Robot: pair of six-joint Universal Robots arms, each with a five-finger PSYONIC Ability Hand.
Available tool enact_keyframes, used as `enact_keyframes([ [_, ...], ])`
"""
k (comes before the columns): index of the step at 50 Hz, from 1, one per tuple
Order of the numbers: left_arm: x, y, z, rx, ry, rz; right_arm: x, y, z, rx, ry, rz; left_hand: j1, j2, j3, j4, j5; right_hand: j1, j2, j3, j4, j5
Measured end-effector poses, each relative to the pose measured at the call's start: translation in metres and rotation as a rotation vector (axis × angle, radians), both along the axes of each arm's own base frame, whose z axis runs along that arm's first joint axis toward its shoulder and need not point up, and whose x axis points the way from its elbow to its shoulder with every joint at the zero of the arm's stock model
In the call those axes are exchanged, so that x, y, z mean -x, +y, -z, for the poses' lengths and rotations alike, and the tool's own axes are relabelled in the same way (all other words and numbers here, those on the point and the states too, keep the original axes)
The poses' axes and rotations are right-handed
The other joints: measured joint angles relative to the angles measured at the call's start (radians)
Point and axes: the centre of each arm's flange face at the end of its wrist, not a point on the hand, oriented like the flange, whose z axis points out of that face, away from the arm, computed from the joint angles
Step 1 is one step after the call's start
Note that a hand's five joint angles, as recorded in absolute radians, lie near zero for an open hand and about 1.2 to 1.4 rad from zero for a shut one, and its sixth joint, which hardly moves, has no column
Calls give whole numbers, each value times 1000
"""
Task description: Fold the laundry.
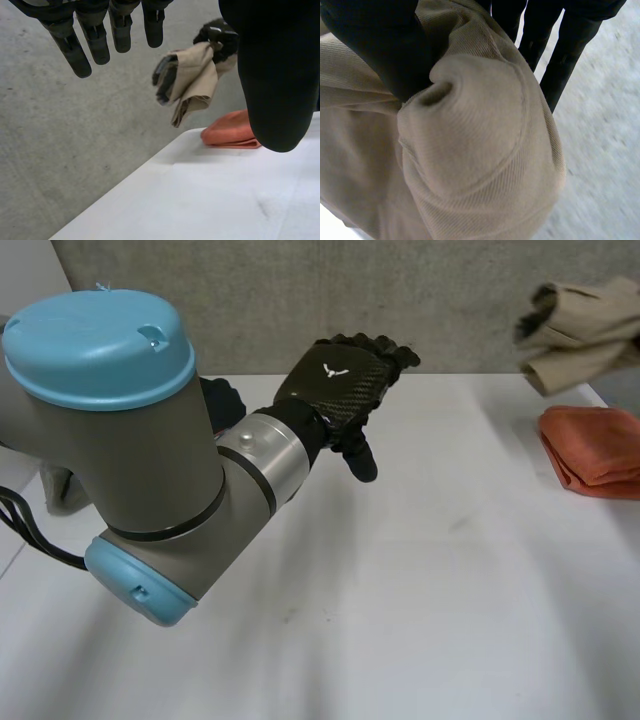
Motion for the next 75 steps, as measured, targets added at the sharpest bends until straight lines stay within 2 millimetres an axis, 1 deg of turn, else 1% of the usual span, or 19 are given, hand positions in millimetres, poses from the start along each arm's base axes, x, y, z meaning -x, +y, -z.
enact_keyframes([
  [5, 2, 6, 3, -15, -3, 36, 52, -17, 43, -75, 13, -12, 0, 0, 0, 0, 0, 0, 0, 0, 0, 0],
  [10, 3, 10, 6, -26, -5, 57, 85, -21, 91, -173, -16, -58, 0, 0, 0, 0, 0, 0, 0, 0, 0, 0],
  [15, 5, 15, 8, -34, -9, 88, 104, -18, 122, -238, -43, -74, 0, 0, 0, 0, 0, 0, 0, 0, 0, 24],
  [21, 7, 20, 10, -40, -11, 123, 107, -12, 135, -276, -51, -89, 0, 0, 0, 0, 0, -52, -66, -89, -130, -17],
  [22, 8, 21, 10, -40, -11, 127, 106, -10, 135, -285, -54, -91, 0, 0, 0, 0, 0, -300, -329, -324, -352, -267],
  [23, 8, 21, 10, -40, -11, 127, 106, -10, 135, -285, -54, -91, 0, 0, 0, 0, 0, -300, -329, -324, -352, -267],
  [24, 8, 21, 10, -40, -10, 131, 105, -8, 132, -290, -56, -90, 0, 0, 0, 0, 0, -608, -659, -662, -634, -592],
  [26, 8, 22, 9, -38, -9, 132, 106, -4, 122, -297, -55, -83, 0, 0, 0, 0, 0, -759, -874, -869, -895, -801],
  [31, 7, 23, 6, -31, -2, 133, 113, 7, 101, -306, -40, -46, 0, 0, 0, 0, 0, -771, -921, -935, -992, -852],
  [36, 6, 24, -1, -18, 9, 133, 140, 26, 65, -319, 43, 106, 0, 0, 0, 0, 0, -771, -921, -935, -992, -852],
  [45, 1, 26, -24, 44, 62, 125, 184, 56, -5, -313, 336, 581, 0, 0, 0, 0, 0, -771, -921, -935, -992, -851],
  [47, -1, 24, -32, 69, 82, 116, 180, 57, -16, -289, 369, 626, 0, 0, 0, 0, 0, -771, -921, -935, -992, -852],
  [51, -11, 8, -53, 141, 135, 55, 137, 57, -42, -184, 376, 607, 0, 0, 0, 0, 0, -771, -921, -935, -992, -852],
  [55, -37, -34, -71, 210, 174, -97, 70, 70, -64, -61, 314, 436, 0, 0, 0, 0, 0, -771, -921, -935, -992, -852],
  [59, -73, -86, -74, 249, 165, -267, 12, 96, -66, 7, 276, 236, 0, 0, 0, 0, 0, -771, -921, -935, -992, -852],
  [63, -114, -148, -50, 255, 82, -434, -43, 127, -51, 22, 270, 48, 0, 0, 0, 0, 0, -771, -921, -935, -992, -852],
  [67, -149, -203, -8, 240, -46, -541, -90, 162, -25, -16, 281, -103, 0, 0, 0, 0, 0, -771, -921, -935, -992, -852],
  [69, -156, -217, 10, 232, -95, -552, -99, 170, -15, -41, 288, -130, 0, 0, 0, 0, 0, -771, -921, -935, -992, -852],
  [75, -175, -274, 102, 231, -326, -532, -125, 207, 32, -182, 368, -202, 0, 0, 0, 0, 0, -771, -921, -935, -992, -852],
])
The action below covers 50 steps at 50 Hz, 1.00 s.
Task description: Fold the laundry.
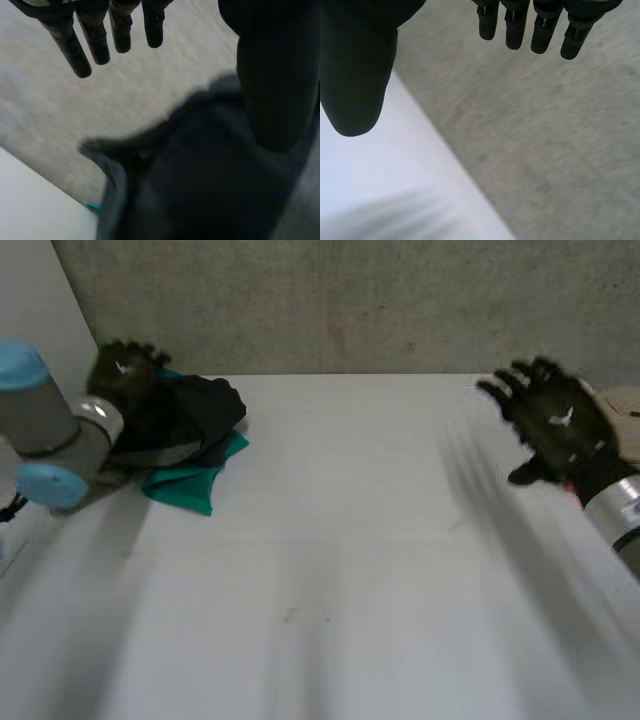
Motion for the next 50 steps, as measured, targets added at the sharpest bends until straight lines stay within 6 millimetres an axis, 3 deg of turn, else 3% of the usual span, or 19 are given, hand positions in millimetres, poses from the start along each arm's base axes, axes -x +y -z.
enact_keyframes([
  [4, 0, -16, 42, -20, -57, 20, -2, 9, 15, -45, 52, 2, 6, 3, 0, 1, 0, 0, 0, 0, 0, 0],
  [10, 4, -26, 64, -17, -61, 40, 2, 14, 29, -97, 100, 17, 319, 307, 295, 287, 265, 0, 0, 0, 0, 0],
  [11, 4, -26, 64, -17, -61, 40, 2, 14, 29, -97, 100, 17, 319, 307, 295, 287, 265, 0, 0, 0, 0, 0],
  [12, 6, -27, 64, -8, -54, 43, 3, 15, 30, -106, 102, 20, 692, 779, 749, 766, 726, 0, 0, 0, 0, 0],
  [14, 11, -27, 58, 9, -37, 49, 4, 15, 32, -114, 103, 24, 732, 824, 813, 817, 778, 0, 0, 0, 0, 0],
  [15, 14, -26, 52, 20, -24, 53, 5, 15, 32, -117, 102, 26, 854, 964, 952, 971, 920, 0, 0, 0, 0, 0],
  [20, 39, -8, 4, 55, 91, 95, 7, 16, 31, -119, 97, 40, 858, 985, 975, 993, 924, 0, 0, 0, 0, 0],
  [26, 77, 48, -62, 35, 278, 204, 10, 14, 24, -99, 91, 82, 858, 993, 983, 993, 924, 0, 0, 0, 0, 0],
  [28, 95, 82, -86, 11, 361, 272, 11, 13, 20, -88, 88, 97, 858, 995, 987, 993, 924, 0, 0, 0, 0, 0],
  [31, 118, 128, -109, -33, 458, 369, 13, 13, 15, -75, 84, 114, 858, 996, 989, 993, 924, 0, 0, 0, 0, 0],
  [34, 139, 168, -118, -87, 525, 460, 14, 12, 13, -67, 81, 124, 858, 998, 990, 993, 924, 0, 0, 0, 0, 0],
  [37, 164, 201, -111, -143, 551, 541, 16, 11, 11, -67, 79, 139, 870, 998, 990, 994, 924, 0, 0, 0, 0, 0],
  [41, 199, 235, -76, -240, 532, 623, 21, 10, 10, -82, 78, 170, 870, 950, 941, 946, 911, 0, 0, 0, 0, 0],
  [44, 217, 251, -46, -308, 500, 656, 25, 9, 10, -109, 78, 203, 541, 595, 590, 613, 612, 0, 0, 0, 0, 0],
  [46, 226, 262, -30, -355, 473, 671, 29, 8, 10, -134, 78, 231, 261, 312, 309, 310, 293, 0, 0, 0, 0, 0],
  [50, 231, 276, -22, -405, 441, 683, 34, 7, 8, -182, 78, 274, 159, 137, 132, 130, 107, 0, 0, 0, 0, 0],
])
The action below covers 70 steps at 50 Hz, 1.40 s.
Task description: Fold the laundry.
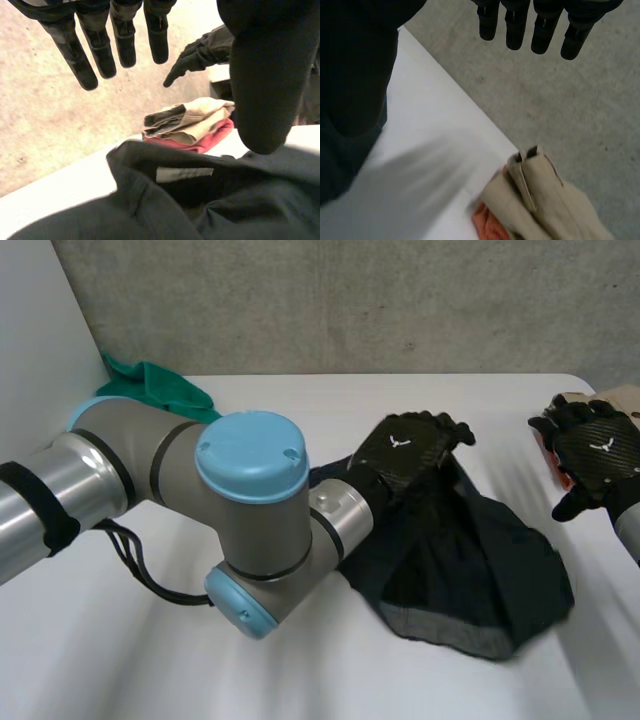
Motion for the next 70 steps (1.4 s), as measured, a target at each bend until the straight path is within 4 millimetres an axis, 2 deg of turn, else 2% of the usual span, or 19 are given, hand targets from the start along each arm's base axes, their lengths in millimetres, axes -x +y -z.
enact_keyframes([
  [7, -21, 3, -50, 41, 42, -42, 4, 2, -15, -53, -27, 38, -45, -46, -50, -46, -50, 0, 0, 0, 0, 0],
  [10, -44, -4, -78, 79, 76, -99, 4, 9, -26, -92, -48, 40, -45, -50, -50, -50, -57, 0, 0, 0, 0, 0],
  [15, -78, -26, -88, 113, 74, -197, -5, 27, -39, -158, -70, 12, -45, -58, -50, -57, -62, 0, 0, 0, 0, 0],
  [20, -104, -59, -64, 135, -29, -294, -28, 52, -49, -211, -103, -62, -45, -58, -50, -57, -62, 0, 0, 0, 0, 0],
  [23, -117, -83, -35, 146, -136, -338, -47, 69, -51, -251, -141, -127, -45, -60, -50, -57, -62, 0, 0, 0, 0, 0],
  [26, -128, -109, 4, 152, -265, -347, -76, 87, -44, -319, -183, -204, -45, -61, -63, -58, -62, 0, 0, 0, 0, 0],
  [31, -131, -129, 47, 146, -361, -286, -117, 107, -18, -423, -185, -259, -45, -61, -66, -58, -62, 0, 0, 0, 0, 0],
  [37, -122, -136, 74, 128, -381, -219, -152, 118, 20, -458, -130, -256, -44, -56, -62, -54, -56, 0, 0, 0, 0, 0],
  [44, -108, -133, 88, 123, -386, -189, -169, 113, 49, -408, -101, -251, 72, 78, 68, 80, 87, 50, 72, 76, 77, 72],
  [46, -105, -131, 91, 121, -390, -186, -172, 111, 55, -388, -91, -255, 202, 188, 184, 197, 201, 153, 173, 178, 169, 161],
  [50, -98, -127, 102, 115, -407, -188, -175, 106, 61, -339, -55, -263, 308, 324, 318, 330, 329, 817, 839, 827, 824, 798],
  [53, -95, -125, 107, 113, -417, -196, -174, 104, 60, -315, -37, -260, 309, 330, 326, 338, 335, 860, 963, 965, 962, 928],
  [58, -92, -125, 109, 121, -430, -222, -170, 99, 50, -278, -32, -249, 308, 327, 323, 332, 332, 860, 964, 969, 965, 928],
  [60, -91, -126, 108, 128, -431, -232, -169, 100, 38, -252, -45, -250, 297, 318, 313, 317, 321, 860, 964, 969, 965, 928],
  [65, -88, -127, 102, 149, -426, -247, -163, 104, -9, -148, -98, -258, 273, 293, 289, 292, 295, 860, 964, 969, 965, 928],
  [66, -86, -127, 99, 157, -421, -249, -159, 105, -28, -104, -120, -258, 273, 291, 288, 290, 293, 860, 964, 969, 965, 928],
  [67, -86, -126, 98, 159, -421, -249, -158, 106, -32, -93, -125, -258, 273, 291, 288, 290, 293, 860, 964, 969, 965, 928],
  [68, -85, -126, 95, 165, -418, -251, -153, 107, -49, -51, -145, -255, 273, 291, 288, 290, 293, 860, 964, 969, 971, 928],
  [70, -83, -124, 93, 170, -415, -250, -146, 108, -69, -6, -166, -252, 355, 352, 347, 358, 359, 860, 964, 969, 981, 928],
])
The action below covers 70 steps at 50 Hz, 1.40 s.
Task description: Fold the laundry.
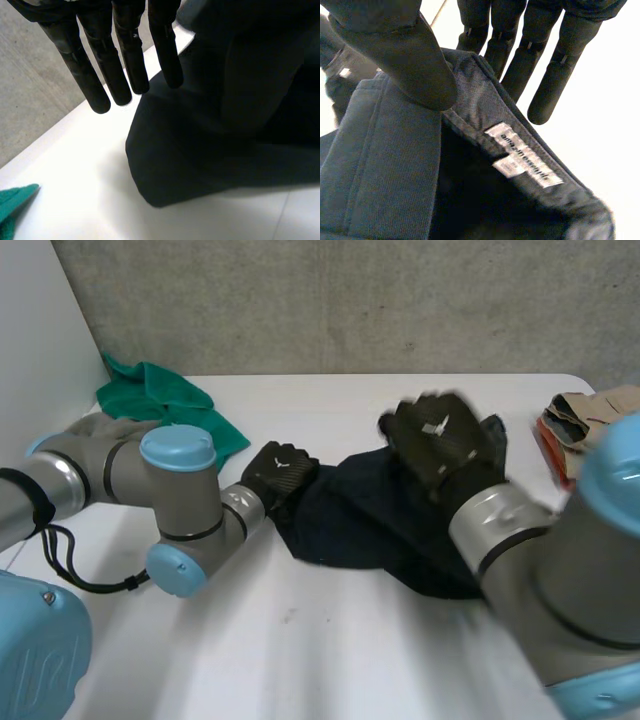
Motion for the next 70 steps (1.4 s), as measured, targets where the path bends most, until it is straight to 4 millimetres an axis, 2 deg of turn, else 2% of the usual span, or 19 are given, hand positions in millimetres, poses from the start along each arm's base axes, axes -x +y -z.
enact_keyframes([
  [1, 1, 1, -1, 1, 0, 1, 3, 1, -7, 14, -9, 2, 21, 29, 29, 19, 18, 0, 0, 0, 1, 0],
  [3, 4, 5, -3, 1, 0, 6, 8, 2, -19, 35, -22, 2, 434, 403, 388, 392, 388, 0, 0, 0, 2, 0],
  [8, 10, 18, -16, 14, 7, 10, 21, -1, -39, 66, -41, 15, 469, 502, 496, 504, 468, 0, 0, 0, 4, 0],
  [12, 8, 26, -49, 62, 32, -17, 33, -8, -59, 112, -64, 51, 469, 502, 497, 504, 468, 0, 0, 2, 5, 0],
  [15, 1, 31, -88, 128, 70, -54, 40, -11, -80, 161, -88, 76, 469, 503, 497, 504, 468, 0, 0, 9, 5, 0],
  [21, -25, 57, -192, 312, 210, -138, 55, -4, -132, 283, -153, 111, 469, 504, 497, 504, 468, 0, 1, 12, 5, 0],
  [26, -56, 102, -280, 462, 385, -158, 68, 12, -176, 385, -212, 126, 469, 504, 497, 505, 468, 0, 2, 12, 5, 0],
  [30, -74, 131, -317, 533, 474, -153, 73, 22, -192, 421, -237, 126, 469, 504, 497, 505, 468, 0, 2, 12, 5, 0],
  [34, -82, 144, -329, 558, 506, -146, 75, 27, -197, 426, -251, 124, 469, 504, 497, 505, 468, 0, 2, 12, 5, 0],
  [36, -82, 146, -326, 548, 501, -142, 74, 28, -196, 418, -252, 121, 469, 504, 497, 504, 468, 0, 2, 12, 5, 0],
  [38, -79, 142, -316, 519, 480, -140, 74, 27, -194, 408, -251, 119, 110, 163, 183, 185, 159, 0, 1, 12, 5, 0],
  [39, -77, 140, -310, 502, 468, -138, 73, 27, -192, 402, -249, 118, 110, 163, 183, 185, 159, 0, 1, 12, 5, 0],
  [41, -67, 134, -281, 411, 414, -129, 72, 24, -186, 382, -240, 117, -436, -332, -307, -317, -326, 0, 2, 12, 5, 0],
  [43, -58, 130, -254, 320, 369, -120, 71, 22, -180, 365, -232, 117, -514, -434, -427, -436, -429, 0, 1, 12, 5, 0],
  [47, -46, 131, -191, 63, 296, -114, 68, 14, -167, 327, -211, 118, -520, -488, -482, -492, -466, 0, 3, 12, 5, 0],
  [51, -46, 132, -148, -164, 314, -157, 65, 8, -156, 297, -195, 115, -520, -488, -482, -492, -466, 0, 5, 12, 5, 0],
  [64, -38, 96, -104, -287, 410, -243, 60, 6, -146, 265, -180, 94, -512, -482, -478, -488, -463, 0, 5, 12, 5, 0],
  [68, -28, 80, -84, -302, 388, -248, 60, 6, -144, 256, -179, 94, -218, -244, -246, -243, -239, 0, 5, 12, 5, 0],
  [70, -22, 73, -73, -314, 375, -253, 61, 5, -143, 253, -178, 96, 230, 152, 146, 150, 150, 0, 5, 12, 5, 0],
])
